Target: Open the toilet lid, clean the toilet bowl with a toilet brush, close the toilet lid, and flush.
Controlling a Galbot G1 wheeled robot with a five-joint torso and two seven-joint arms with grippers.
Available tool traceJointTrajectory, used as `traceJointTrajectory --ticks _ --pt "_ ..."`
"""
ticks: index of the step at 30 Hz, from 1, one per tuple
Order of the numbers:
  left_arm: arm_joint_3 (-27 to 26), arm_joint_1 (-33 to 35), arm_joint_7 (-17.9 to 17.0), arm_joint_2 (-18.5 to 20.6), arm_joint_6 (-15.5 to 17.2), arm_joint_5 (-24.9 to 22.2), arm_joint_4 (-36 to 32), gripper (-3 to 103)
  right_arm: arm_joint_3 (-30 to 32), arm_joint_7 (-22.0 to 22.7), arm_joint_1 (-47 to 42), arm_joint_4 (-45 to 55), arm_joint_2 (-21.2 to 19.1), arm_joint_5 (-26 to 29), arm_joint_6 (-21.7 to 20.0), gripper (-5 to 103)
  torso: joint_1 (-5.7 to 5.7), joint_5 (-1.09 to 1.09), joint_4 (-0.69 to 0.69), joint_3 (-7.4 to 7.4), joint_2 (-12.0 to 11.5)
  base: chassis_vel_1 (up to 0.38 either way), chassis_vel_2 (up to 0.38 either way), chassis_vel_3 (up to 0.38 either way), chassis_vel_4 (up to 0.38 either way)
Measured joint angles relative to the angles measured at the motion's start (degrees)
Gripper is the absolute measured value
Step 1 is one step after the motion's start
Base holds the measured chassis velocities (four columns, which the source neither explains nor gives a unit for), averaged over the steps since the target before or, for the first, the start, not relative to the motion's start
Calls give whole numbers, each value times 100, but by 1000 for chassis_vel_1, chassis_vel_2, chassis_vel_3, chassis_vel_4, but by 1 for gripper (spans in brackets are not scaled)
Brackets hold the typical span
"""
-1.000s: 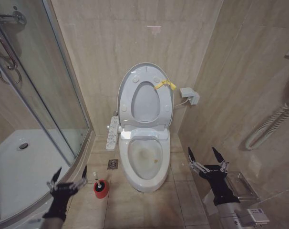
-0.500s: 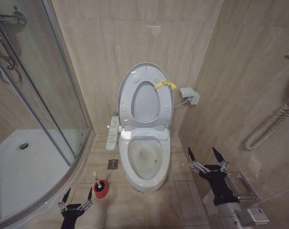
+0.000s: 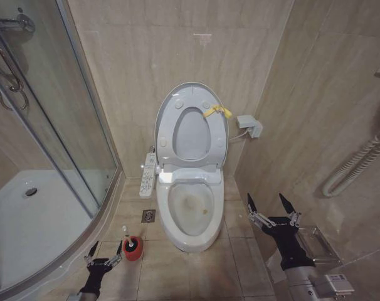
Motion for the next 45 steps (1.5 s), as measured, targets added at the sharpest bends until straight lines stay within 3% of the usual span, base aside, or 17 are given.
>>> traceJointTrajectory --ticks 21,39,41,45 --pt "453 -1524 287 80 -431 291 2153 100 0 0 0 0 0 0 0 100 0 0 1 0 0 0 0 0 0" --pt "686 -1960 352 131 -326 312 2318 100 0 0 0 0 0 0 0 100 -1 1 1 0 0 0 0 0 0" --pt "648 -1970 487 133 -324 289 2336 95 0 0 0 0 0 0 0 100 -1 1 1 0 0 0 0 0 0" --pt "622 -1947 643 144 -327 275 2318 95 0 0 0 0 0 0 0 100 -1 1 1 0 0 0 0 0 0"
